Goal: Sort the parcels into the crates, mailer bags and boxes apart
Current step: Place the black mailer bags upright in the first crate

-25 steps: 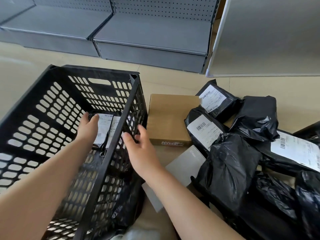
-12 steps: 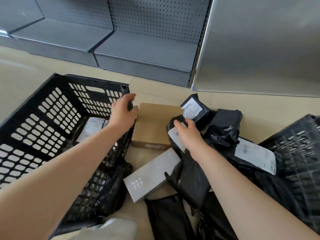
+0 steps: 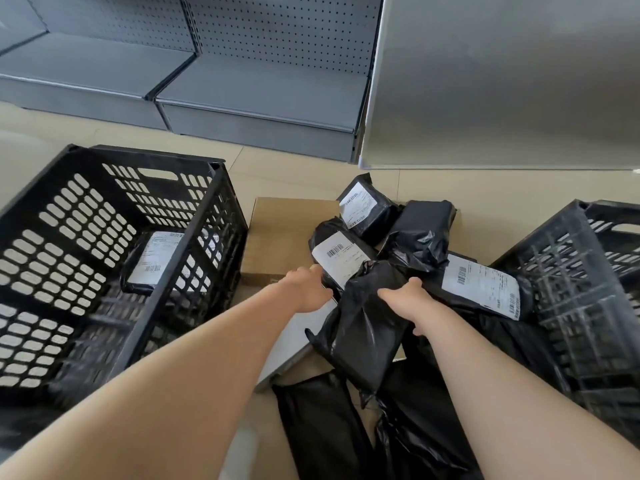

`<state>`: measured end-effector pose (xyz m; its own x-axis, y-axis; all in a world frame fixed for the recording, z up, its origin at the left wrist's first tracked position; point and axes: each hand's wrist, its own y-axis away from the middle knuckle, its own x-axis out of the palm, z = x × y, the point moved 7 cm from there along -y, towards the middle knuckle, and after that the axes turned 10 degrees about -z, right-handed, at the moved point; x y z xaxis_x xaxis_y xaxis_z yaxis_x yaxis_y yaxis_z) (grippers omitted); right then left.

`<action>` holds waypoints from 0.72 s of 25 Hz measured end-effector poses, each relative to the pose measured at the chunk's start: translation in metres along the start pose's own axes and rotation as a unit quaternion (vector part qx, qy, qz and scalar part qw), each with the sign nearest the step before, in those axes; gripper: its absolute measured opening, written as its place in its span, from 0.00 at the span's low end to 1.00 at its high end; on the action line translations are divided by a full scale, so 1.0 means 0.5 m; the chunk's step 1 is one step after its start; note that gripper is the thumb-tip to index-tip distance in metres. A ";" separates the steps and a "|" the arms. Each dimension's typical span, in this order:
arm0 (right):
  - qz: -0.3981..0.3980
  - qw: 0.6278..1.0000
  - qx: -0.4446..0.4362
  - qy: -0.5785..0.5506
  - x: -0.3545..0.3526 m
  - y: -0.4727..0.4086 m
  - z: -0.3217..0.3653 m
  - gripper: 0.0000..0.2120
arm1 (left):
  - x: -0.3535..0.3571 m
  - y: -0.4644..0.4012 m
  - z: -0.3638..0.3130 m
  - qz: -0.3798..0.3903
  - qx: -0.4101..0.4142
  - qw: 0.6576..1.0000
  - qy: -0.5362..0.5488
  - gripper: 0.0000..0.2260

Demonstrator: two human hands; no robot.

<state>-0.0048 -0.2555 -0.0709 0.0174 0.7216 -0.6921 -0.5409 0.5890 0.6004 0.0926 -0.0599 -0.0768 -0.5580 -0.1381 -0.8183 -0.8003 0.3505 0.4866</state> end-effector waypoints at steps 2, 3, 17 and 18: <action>0.004 1.000 -0.001 0.024 0.003 -0.020 -0.017 0.43 | 0.024 0.000 0.029 0.053 0.008 0.999 0.002 0.28; 0.003 1.000 0.002 0.025 0.005 -0.029 -0.023 0.45 | 0.032 0.003 0.049 0.068 0.007 0.998 0.017 0.28; -0.055 0.992 0.075 0.079 0.072 -0.022 0.001 0.57 | 0.075 -0.006 0.064 0.080 0.018 0.989 0.124 0.19; -0.049 0.994 0.070 0.068 0.072 -0.024 0.001 0.56 | 0.075 -0.008 0.060 0.080 0.016 0.987 0.136 0.19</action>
<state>0.0030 -0.2366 -0.1027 -0.0554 0.6081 -0.7919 -0.4193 0.7056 0.5712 0.0816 -0.0388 -0.1184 -0.7187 -0.3204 -0.6171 -0.6920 0.4166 0.5896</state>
